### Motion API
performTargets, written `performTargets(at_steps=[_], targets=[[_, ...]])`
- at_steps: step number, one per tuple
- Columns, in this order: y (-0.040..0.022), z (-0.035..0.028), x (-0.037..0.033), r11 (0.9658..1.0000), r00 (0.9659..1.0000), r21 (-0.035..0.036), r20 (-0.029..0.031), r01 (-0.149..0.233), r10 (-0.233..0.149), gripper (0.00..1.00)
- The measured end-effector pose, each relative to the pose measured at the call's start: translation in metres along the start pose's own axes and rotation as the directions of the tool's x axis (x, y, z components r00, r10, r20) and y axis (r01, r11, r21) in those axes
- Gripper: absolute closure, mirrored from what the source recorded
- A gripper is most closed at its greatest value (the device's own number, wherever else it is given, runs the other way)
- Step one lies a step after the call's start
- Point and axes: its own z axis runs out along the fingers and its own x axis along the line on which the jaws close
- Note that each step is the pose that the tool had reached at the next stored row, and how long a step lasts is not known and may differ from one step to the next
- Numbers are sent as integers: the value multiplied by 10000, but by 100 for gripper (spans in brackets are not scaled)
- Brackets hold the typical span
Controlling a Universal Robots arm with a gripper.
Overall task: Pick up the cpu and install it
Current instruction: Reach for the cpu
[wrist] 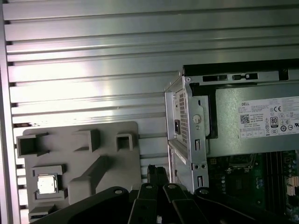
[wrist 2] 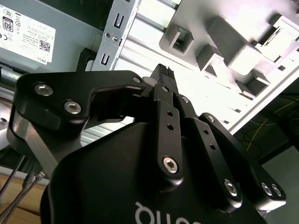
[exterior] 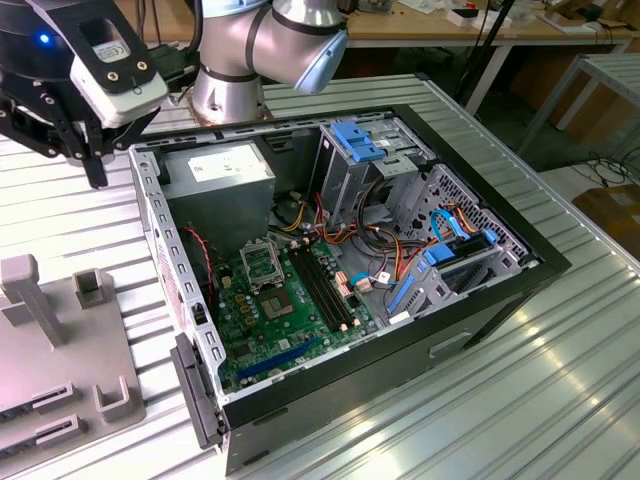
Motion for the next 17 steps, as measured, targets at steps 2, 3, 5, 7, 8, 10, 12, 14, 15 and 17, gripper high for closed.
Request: performTargets(at_steps=[2, 3, 5, 7, 8, 10, 12, 14, 15, 17], targets=[[-1, 0, 11, 10000, 10000, 0, 1, 0, 0, 89], [-1, 0, 16, 10000, 10000, 0, 0, 0, 0, 89], [-2, -1, 27, 10000, 10000, 0, 0, 0, 0, 89], [-3, -1, 43, 10000, 10000, 0, 0, 0, 0, 89], [-4, -1, 54, 10000, 10000, 0, 1, 1, -1, 89], [-5, -2, 72, 10000, 10000, 0, 0, 1, -1, 89], [-7, -2, 90, 10000, 10000, 0, 0, 1, -1, 89], [-9, -2, 116, 10000, 10000, 0, 0, 1, -1, 89], [-10, -3, 133, 10000, 10000, 0, 0, 1, -1, 89], [-12, -3, 163, 10000, 10000, 0, 0, 1, -1, 89]])
